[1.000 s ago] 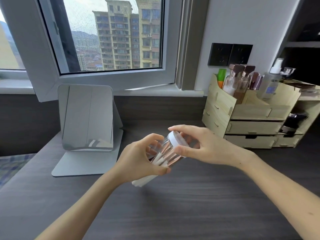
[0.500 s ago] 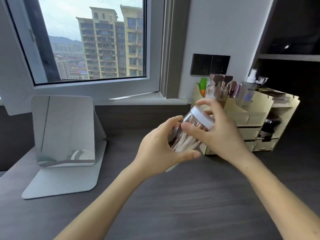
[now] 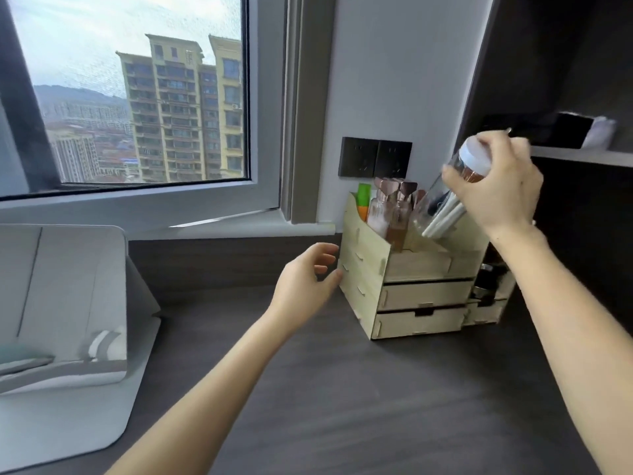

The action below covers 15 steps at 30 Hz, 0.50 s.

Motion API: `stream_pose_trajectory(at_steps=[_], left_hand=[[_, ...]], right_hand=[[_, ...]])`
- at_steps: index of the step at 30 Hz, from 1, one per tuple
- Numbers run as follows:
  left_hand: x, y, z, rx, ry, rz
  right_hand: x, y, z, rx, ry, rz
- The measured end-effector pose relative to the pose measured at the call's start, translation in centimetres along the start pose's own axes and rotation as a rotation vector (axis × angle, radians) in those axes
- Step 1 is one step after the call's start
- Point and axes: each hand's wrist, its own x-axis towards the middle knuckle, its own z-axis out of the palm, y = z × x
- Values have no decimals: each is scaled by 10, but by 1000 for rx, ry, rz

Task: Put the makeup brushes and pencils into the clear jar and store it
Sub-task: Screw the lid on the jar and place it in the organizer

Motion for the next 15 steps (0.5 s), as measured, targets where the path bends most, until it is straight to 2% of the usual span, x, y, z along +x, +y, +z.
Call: stream_pose_trajectory(at_steps=[11,15], left_hand=[[30,-6,62,-89,-230,-117],[30,-7,79,-329,-280,-279]], right_hand=[[14,38,51,-109,-328,39],[13,40,59,-114,-424,29]])
